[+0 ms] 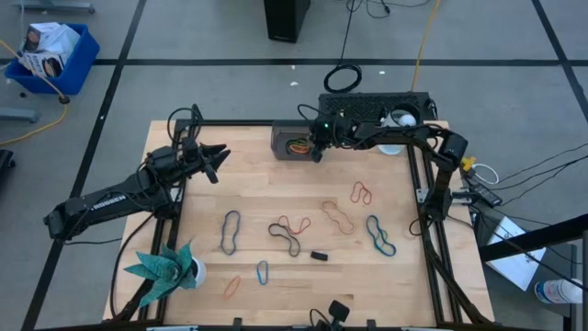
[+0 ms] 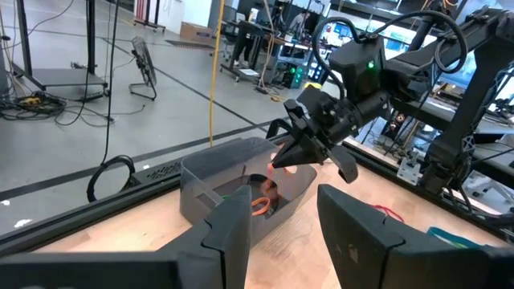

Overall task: Pick and place rubber bands into bin
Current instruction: Put the top orange rubber band into the black bin

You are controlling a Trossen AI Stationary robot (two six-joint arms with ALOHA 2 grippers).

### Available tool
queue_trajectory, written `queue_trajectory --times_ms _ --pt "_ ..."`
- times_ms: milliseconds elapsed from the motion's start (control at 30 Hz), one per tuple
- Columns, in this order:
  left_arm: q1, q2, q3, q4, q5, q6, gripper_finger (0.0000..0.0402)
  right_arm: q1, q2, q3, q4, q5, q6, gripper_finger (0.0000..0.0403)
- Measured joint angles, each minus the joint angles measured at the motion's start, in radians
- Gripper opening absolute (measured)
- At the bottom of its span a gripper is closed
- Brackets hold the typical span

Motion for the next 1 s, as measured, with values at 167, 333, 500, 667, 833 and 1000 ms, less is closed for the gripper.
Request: queue_trajectory --times_ms 167,333,500,667,833,1000 --pt "0.000 0.000 0.000 0.000 0.000 0.000 0.0150 0.000 0.000 0.000 -0.009 0.000 0.005 0.0000" --pt "0.000 0.000 0.000 0.000 0.000 -0.001 0.0150 0.001 0.000 0.000 -0.010 -0.001 0.003 0.0005" --pt "0.000 0.000 0.000 0.000 0.000 -0.003 0.0150 0.003 0.000 0.000 -0.010 -0.001 0.003 0.0015" --pt "0.000 0.000 0.000 -0.002 0.000 -0.003 0.0150 0.003 0.000 0.000 -0.010 -0.001 0.003 0.0017" --pt "0.000 0.000 0.000 -0.004 0.000 -0.003 0.0150 0.003 0.000 0.000 -0.012 -0.001 0.003 0.0018" --pt "0.000 0.000 0.000 -0.004 0.001 -0.014 0.0150 0.003 0.000 0.000 -0.012 -0.001 0.003 0.0022"
